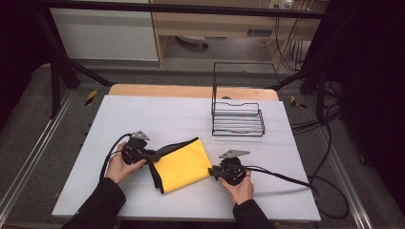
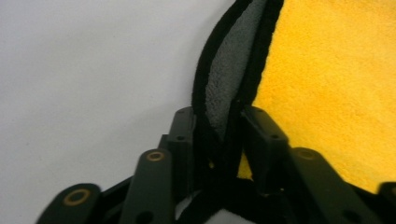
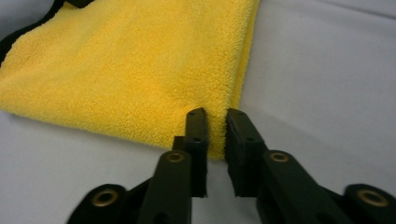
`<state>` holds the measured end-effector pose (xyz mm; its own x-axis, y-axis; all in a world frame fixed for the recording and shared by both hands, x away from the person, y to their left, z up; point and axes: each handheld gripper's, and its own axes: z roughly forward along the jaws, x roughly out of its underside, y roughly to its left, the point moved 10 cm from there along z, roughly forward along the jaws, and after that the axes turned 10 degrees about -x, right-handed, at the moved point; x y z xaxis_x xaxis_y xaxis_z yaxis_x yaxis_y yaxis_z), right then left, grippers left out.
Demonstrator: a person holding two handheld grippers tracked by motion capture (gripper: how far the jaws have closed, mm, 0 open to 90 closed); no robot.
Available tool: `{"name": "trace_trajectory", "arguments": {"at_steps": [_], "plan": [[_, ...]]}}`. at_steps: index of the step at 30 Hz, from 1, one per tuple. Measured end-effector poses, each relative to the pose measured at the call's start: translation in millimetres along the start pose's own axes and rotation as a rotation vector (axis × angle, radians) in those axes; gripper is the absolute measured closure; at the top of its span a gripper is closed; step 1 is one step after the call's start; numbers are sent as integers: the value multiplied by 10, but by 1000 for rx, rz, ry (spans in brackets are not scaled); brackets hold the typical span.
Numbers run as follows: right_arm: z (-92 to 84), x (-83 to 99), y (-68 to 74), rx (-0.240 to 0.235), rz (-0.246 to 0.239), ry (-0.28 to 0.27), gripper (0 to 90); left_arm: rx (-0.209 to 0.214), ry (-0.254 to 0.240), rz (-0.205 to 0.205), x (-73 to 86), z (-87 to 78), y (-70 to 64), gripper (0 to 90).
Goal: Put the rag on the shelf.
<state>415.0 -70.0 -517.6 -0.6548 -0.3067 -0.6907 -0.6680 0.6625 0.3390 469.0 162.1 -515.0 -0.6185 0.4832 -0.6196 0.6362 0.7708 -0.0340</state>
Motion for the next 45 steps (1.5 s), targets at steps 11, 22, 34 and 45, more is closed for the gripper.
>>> {"name": "trace_trajectory", "arguments": {"at_steps": [11,22,34,45], "plan": [[-51,-233,-133,-17,-36,10,864,-32,-14,-31,149,-220,-223,762],[148,-537,-283,-18,-131,37,806,-97,-74,-73,372,-396,-463,677],[-29,-362,104,-8,-62,-85,377,-115,-73,82,85,-493,-480,629],[-50,-194,216,-18,-96,-54,253,-148,-11,65,186,-263,-456,697]]}}
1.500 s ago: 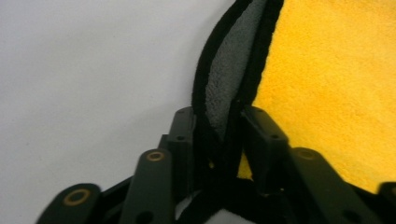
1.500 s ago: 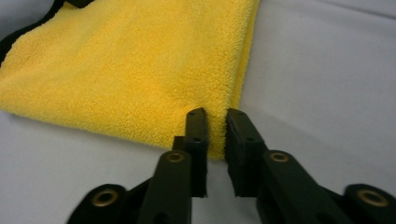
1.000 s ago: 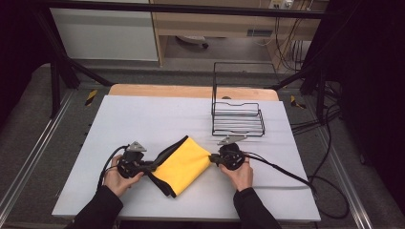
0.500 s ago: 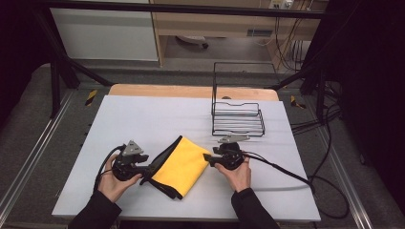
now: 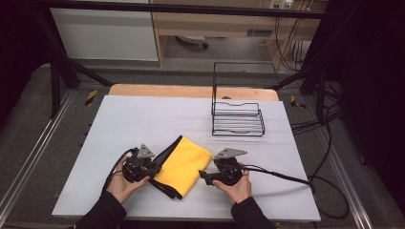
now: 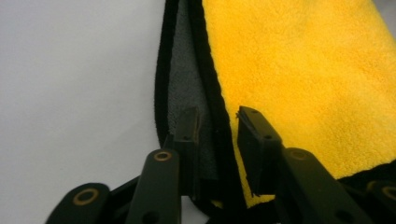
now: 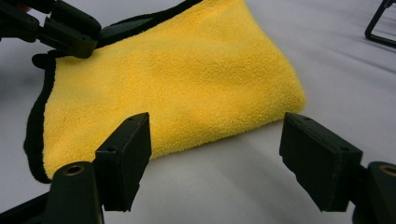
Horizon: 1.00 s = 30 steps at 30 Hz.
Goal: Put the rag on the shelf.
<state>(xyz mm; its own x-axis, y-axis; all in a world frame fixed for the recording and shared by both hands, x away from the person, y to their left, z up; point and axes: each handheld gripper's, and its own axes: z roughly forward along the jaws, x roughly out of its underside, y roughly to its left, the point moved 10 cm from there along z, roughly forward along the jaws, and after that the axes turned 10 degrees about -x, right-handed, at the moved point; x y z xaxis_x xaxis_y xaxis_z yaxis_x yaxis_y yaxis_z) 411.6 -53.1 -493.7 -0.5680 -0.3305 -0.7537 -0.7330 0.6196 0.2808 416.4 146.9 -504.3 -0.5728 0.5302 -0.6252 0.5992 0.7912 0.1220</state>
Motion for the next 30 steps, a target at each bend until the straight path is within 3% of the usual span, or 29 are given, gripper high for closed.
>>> {"name": "trace_trajectory", "arguments": {"at_steps": [2,6,9,10,13,17,20,23,27,30], "plan": [[1,-8,-4,1,-4,-5,237,23,13,-7,29,22,-25,789],[2,-15,-8,2,-1,-7,192,22,11,-3,-4,-34,-24,851],[3,-23,-3,-2,-2,-13,172,27,-6,-3,-40,-103,-12,866],[-1,-27,7,-6,0,-17,169,21,-37,-9,-94,-186,52,868],[-13,-46,42,-19,9,-33,163,-10,-44,-16,-107,-223,200,869],[5,-45,101,-39,22,-40,173,-1,-26,-29,6,-34,252,847],[84,2,203,-35,-16,5,201,7,-32,-41,43,44,266,735],[188,25,353,-65,-10,15,256,23,-36,-52,74,38,279,636],[314,54,498,-79,14,22,305,74,-51,-79,123,53,236,662],[390,89,613,-91,4,38,335,76,-28,-83,131,45,188,727]]}}
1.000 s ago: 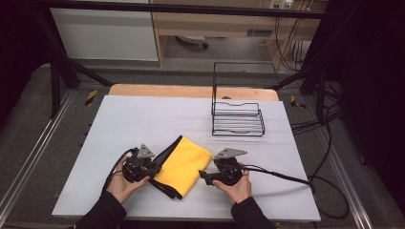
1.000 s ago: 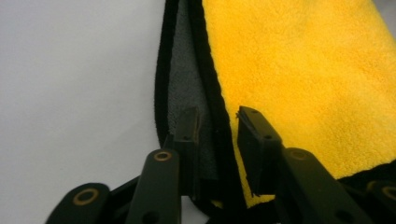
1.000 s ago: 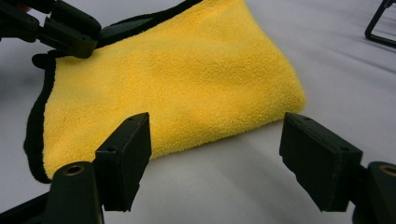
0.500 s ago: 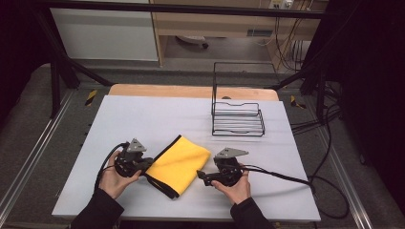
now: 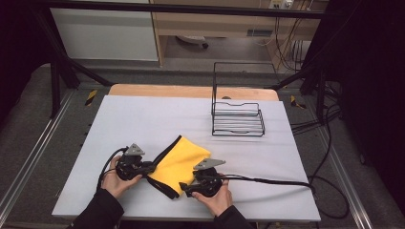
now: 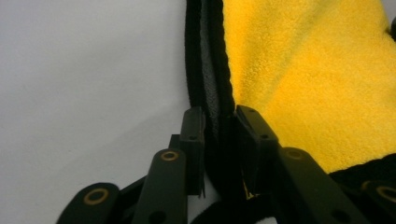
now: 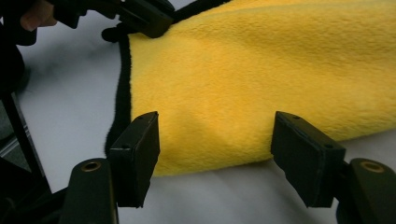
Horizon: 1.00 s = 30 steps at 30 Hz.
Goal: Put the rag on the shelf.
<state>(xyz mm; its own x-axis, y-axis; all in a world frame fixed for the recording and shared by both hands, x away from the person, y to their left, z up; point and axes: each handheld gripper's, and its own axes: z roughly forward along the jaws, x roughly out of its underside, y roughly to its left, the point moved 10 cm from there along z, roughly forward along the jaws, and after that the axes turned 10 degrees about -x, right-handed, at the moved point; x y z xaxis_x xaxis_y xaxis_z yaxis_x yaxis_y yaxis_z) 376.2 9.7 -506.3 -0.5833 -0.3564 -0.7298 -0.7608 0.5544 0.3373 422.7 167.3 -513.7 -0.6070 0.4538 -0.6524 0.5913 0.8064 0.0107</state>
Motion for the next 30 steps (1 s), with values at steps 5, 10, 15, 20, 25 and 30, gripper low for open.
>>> {"name": "trace_trajectory", "arguments": {"at_steps": [5,10,15,20,25,30], "plan": [[39,-44,286,-80,-37,-19,413,-25,17,20,-5,-6,-32,777],[215,47,367,-75,-81,51,443,-27,6,-3,-11,2,-31,780],[243,68,309,-17,-149,59,654,-15,6,-32,-13,-1,-24,779],[202,92,319,-44,-193,86,824,-14,19,-52,4,-53,-76,779],[-16,112,217,-72,-198,148,838,34,13,-64,56,-170,-337,777],[-352,177,5,-71,-228,193,833,86,-8,-64,42,-186,-719,754]]}}
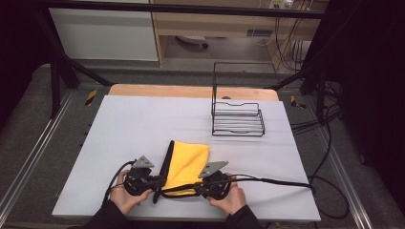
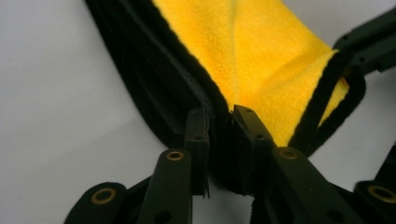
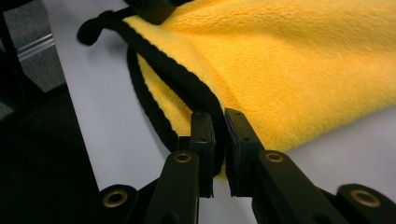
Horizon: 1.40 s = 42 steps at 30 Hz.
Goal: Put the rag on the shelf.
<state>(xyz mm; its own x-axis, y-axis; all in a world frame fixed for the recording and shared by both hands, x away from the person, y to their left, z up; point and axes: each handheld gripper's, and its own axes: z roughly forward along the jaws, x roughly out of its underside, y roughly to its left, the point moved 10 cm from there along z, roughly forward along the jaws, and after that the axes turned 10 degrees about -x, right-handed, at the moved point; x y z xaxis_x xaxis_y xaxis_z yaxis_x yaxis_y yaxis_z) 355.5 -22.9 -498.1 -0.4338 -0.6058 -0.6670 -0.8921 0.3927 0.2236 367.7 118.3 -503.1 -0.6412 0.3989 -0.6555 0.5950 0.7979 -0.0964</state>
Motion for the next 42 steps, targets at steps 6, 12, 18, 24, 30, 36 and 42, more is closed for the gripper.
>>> {"name": "trace_trajectory", "arguments": {"at_steps": [6,12,18,24,30,36,42], "plan": [[-36,115,-73,-17,-44,21,778,-39,-20,62,7,40,-49,685],[-191,29,-84,-29,-7,-82,603,-29,-65,50,-105,-83,71,527],[-443,-59,-368,55,70,-193,351,-26,-99,72,-336,-131,272,318],[-531,-83,-648,122,129,-234,180,-43,-98,58,-574,40,478,187],[-544,9,-821,124,192,-250,94,-142,-98,52,-806,268,678,179],[-520,80,-869,137,191,-230,65,-166,-102,14,-951,482,766,229],[-486,100,-851,132,191,-219,68,-154,-53,-12,-920,641,817,345]]}}
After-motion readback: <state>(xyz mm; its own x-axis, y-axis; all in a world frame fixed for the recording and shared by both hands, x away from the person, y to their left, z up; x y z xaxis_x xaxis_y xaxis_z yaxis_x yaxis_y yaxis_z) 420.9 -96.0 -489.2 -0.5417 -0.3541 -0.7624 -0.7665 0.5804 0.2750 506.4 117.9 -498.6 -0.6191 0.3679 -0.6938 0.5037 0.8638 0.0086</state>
